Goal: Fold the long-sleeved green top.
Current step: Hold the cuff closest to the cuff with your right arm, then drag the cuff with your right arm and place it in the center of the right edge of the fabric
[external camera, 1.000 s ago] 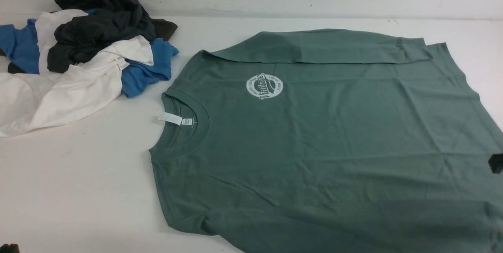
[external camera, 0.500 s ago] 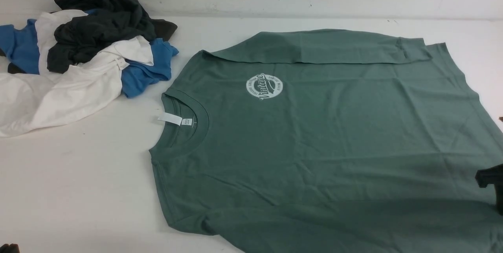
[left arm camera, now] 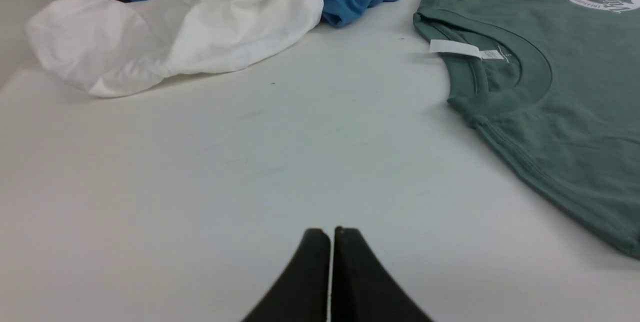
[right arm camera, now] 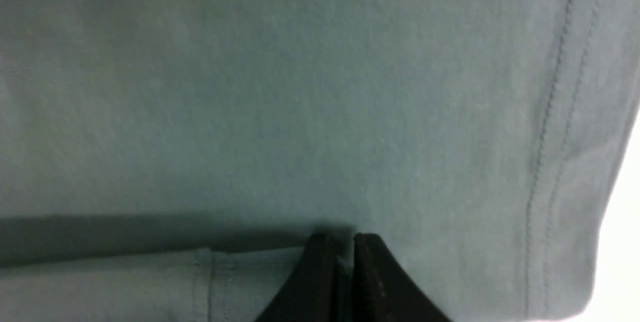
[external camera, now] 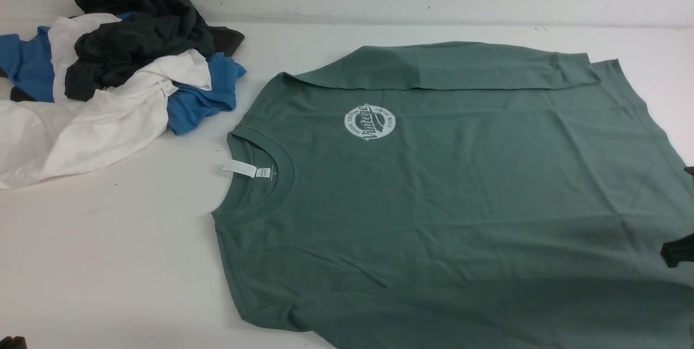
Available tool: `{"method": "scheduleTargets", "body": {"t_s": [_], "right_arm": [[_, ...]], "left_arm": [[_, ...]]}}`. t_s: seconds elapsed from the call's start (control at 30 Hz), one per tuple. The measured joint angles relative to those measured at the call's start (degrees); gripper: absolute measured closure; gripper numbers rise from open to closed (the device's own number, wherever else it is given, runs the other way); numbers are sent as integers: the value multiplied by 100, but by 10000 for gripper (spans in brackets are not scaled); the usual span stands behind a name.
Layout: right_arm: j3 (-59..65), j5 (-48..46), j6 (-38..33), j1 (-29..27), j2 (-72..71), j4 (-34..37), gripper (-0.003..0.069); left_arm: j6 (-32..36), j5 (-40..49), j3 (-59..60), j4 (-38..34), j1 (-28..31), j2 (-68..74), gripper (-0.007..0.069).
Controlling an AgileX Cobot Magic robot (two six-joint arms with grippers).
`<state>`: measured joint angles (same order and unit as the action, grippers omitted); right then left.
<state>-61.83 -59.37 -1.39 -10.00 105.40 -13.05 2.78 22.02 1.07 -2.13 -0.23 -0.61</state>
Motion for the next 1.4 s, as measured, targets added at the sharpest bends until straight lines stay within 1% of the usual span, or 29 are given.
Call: {"method": "scheduleTargets", "body": {"t_s": [0.17, 0.4, 0.5, 0.53, 0.6, 0.63, 0.67, 0.7, 0.83, 1.03, 1.1, 1.17, 1.23, 1.27, 1.33, 1.37, 1.4], "right_arm": [[14, -264, -2, 0, -544, -155, 647], [-172, -464, 105, 0, -1230, -95, 648], [-673, -675, 139, 0, -1411, 141, 648], [-1088, -759, 139, 38, -1465, 280, 648], [-1418, -765, 139, 91, -1471, 372, 648], [-1865, -753, 139, 200, -1423, 460, 648], [-1921, -753, 139, 215, -1423, 475, 648], [-2508, -702, 54, 375, -1252, 530, 648], [-3527, -533, 18, 585, -581, 707, 648], [-4664, 197, -6, 730, 910, 889, 645], [-4990, 414, -6, 742, 1509, 764, 620], [-5129, 453, -10, 742, 1733, 640, 599], [-5412, 471, -10, 742, 2145, 257, 521], [-5539, 459, 10, 742, 2309, 87, 470], [-5701, 466, 171, 742, 2476, -103, 391], [-5732, 471, 197, 742, 2486, -130, 374], [-5837, 518, 381, 737, 2528, -174, 319]], "left_arm": [[0, 0, 0, 0, 0, 0, 625], [0, 0, 0, 0, 0, 0, 625], [0, 0, 0, 0, 0, 0, 625], [0, 0, 0, 0, 0, 0, 625], [0, 0, 0, 0, 0, 0, 625], [0, 0, 0, 0, 0, 0, 625], [0, 0, 0, 0, 0, 0, 625], [0, 0, 0, 0, 0, 0, 625], [0, 0, 0, 0, 0, 0, 625], [0, 0, 0, 0, 0, 0, 625], [0, 0, 0, 0, 0, 0, 625], [0, 0, 0, 0, 0, 0, 625], [0, 0, 0, 0, 0, 0, 625], [0, 0, 0, 0, 0, 0, 625], [0, 0, 0, 0, 0, 0, 625], [0, 0, 0, 0, 0, 0, 625], [0, 0, 0, 0, 0, 0, 625]]}}
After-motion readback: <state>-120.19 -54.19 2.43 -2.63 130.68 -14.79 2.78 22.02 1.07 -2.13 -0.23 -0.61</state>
